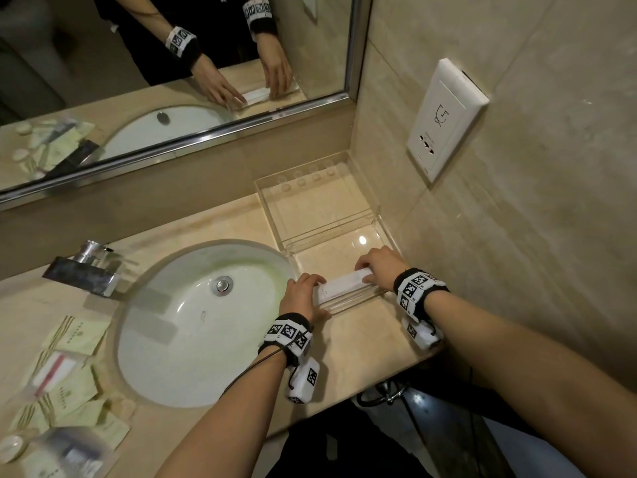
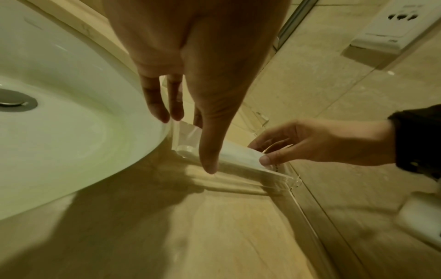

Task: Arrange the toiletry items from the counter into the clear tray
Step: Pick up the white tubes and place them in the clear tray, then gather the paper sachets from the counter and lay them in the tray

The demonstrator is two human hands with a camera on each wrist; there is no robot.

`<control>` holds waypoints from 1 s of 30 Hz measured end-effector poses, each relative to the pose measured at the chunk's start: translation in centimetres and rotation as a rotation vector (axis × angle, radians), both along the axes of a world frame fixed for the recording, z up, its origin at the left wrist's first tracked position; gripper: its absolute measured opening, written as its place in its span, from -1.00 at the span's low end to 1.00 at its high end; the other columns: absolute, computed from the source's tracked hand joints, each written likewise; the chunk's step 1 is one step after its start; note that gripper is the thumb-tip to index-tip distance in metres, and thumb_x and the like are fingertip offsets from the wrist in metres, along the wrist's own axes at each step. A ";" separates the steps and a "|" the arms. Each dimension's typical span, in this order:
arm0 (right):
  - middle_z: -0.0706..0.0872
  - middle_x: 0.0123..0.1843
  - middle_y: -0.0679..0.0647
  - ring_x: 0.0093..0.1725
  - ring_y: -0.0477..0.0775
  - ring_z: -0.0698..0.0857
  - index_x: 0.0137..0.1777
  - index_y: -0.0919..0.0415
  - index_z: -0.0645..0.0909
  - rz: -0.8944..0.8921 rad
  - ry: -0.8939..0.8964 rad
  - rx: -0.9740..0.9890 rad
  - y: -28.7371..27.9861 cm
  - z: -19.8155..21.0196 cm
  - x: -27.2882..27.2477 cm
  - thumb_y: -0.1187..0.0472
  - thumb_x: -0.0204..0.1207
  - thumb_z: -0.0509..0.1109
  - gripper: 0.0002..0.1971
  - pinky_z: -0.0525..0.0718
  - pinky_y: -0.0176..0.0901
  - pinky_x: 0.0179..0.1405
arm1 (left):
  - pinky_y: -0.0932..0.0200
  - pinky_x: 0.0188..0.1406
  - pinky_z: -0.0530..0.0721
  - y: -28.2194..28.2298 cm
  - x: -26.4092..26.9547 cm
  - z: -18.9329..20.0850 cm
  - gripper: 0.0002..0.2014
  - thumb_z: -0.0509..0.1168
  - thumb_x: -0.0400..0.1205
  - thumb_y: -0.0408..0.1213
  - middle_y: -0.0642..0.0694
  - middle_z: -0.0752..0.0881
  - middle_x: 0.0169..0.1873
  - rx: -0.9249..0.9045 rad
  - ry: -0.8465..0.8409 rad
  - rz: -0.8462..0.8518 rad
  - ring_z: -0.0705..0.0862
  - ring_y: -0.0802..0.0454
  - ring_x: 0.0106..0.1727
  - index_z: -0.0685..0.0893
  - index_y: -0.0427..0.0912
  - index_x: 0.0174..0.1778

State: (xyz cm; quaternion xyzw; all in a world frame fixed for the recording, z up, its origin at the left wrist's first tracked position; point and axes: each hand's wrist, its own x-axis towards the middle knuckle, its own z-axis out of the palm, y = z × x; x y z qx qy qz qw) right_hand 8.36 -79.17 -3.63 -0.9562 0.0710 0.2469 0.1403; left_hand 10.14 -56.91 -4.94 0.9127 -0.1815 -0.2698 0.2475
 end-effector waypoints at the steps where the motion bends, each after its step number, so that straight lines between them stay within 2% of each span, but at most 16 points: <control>1: 0.68 0.18 0.06 0.24 0.14 0.59 0.25 -0.02 0.67 -0.003 0.002 0.007 -0.1 0.0 0.0 0.12 0.53 0.46 -0.72 0.54 0.00 0.27 | -0.03 0.20 0.56 0.0 0.1 0.0 -0.35 0.63 0.29 -0.18 0.03 0.59 0.26 0.004 -0.004 -0.003 0.46 -0.07 0.24 0.58 -0.01 0.31; 10: 0.76 0.16 0.09 0.12 0.13 0.72 0.19 -0.05 0.73 -0.071 0.014 0.047 -0.2 -0.2 0.0 0.18 0.52 0.45 -0.74 0.67 -0.02 0.24 | 0.00 0.34 0.50 0.1 0.0 -0.4 -0.31 0.59 0.35 -0.11 0.02 0.62 0.28 0.051 -0.018 -0.037 0.43 -0.06 0.27 0.55 -0.01 0.43; 13: 0.78 0.17 0.08 0.14 0.12 0.72 0.21 -0.03 0.73 -0.056 0.006 0.037 -0.4 0.0 0.1 0.19 0.53 0.44 -0.73 0.66 -0.07 0.22 | -0.02 0.39 0.47 0.2 0.1 -0.1 -0.28 0.60 0.34 -0.10 0.00 0.62 0.29 0.046 0.014 -0.020 0.44 -0.07 0.30 0.54 0.00 0.44; 17: 0.70 0.27 0.06 0.33 0.15 0.59 0.32 -0.02 0.67 0.025 -0.011 -0.113 -0.4 0.2 0.1 0.08 0.60 0.38 -0.70 0.50 0.01 0.34 | -0.02 0.39 0.54 0.5 0.3 -0.9 -0.46 0.55 0.40 -0.06 -0.08 0.66 0.23 0.012 0.075 0.089 0.61 -0.11 0.28 0.62 0.08 0.32; 19: 0.68 0.30 0.05 0.37 0.14 0.55 0.32 -0.04 0.64 0.039 0.000 -0.191 -0.5 0.2 0.1 0.03 0.61 0.36 -0.70 0.46 0.06 0.37 | 0.00 0.32 0.58 0.4 0.5 -1.3 -0.60 0.52 0.45 -0.14 -0.10 0.70 0.18 0.008 0.060 0.146 0.64 -0.12 0.24 0.69 0.07 0.21; 21: 0.69 0.29 0.05 0.35 0.13 0.57 0.29 -0.04 0.65 0.031 0.024 -0.212 -0.5 0.2 0.2 0.07 0.61 0.36 -0.73 0.52 0.05 0.32 | 0.04 0.23 0.61 0.2 0.7 -1.3 -0.69 0.52 0.46 -0.25 -0.10 0.73 0.13 -0.003 0.035 0.192 0.66 -0.12 0.19 0.73 0.02 0.12; 25: 0.71 0.25 0.07 0.26 0.11 0.65 0.24 0.01 0.68 -0.016 0.019 -0.222 -0.7 0.3 -0.1 0.19 0.62 0.34 -0.76 0.66 -0.04 0.15 | 0.04 0.17 0.63 -0.1 0.7 -1.7 -0.72 0.53 0.42 -0.31 -0.09 0.75 0.09 -0.017 0.026 0.228 0.68 -0.12 0.15 0.76 0.04 0.02; 28: 0.69 0.27 0.11 0.27 0.15 0.65 0.29 0.09 0.65 -0.020 0.055 -0.229 -0.4 0.7 -0.3 0.32 0.58 0.29 -0.68 0.68 -0.02 0.21 | 0.04 0.24 0.60 0.2 0.7 -1.6 -0.69 0.53 0.42 -0.29 -0.07 0.74 0.11 -0.040 0.020 0.234 0.65 -0.10 0.19 0.75 0.10 0.05; 30: 0.66 0.30 0.11 0.30 0.17 0.63 0.33 0.10 0.60 -0.017 0.036 -0.248 0.0 1.1 -0.2 0.31 0.56 0.30 -0.65 0.62 0.04 0.30 | 0.06 0.22 0.59 0.6 0.8 -1.1 -0.67 0.52 0.44 -0.30 -0.05 0.74 0.14 -0.085 -0.004 0.242 0.63 -0.11 0.18 0.75 0.05 0.11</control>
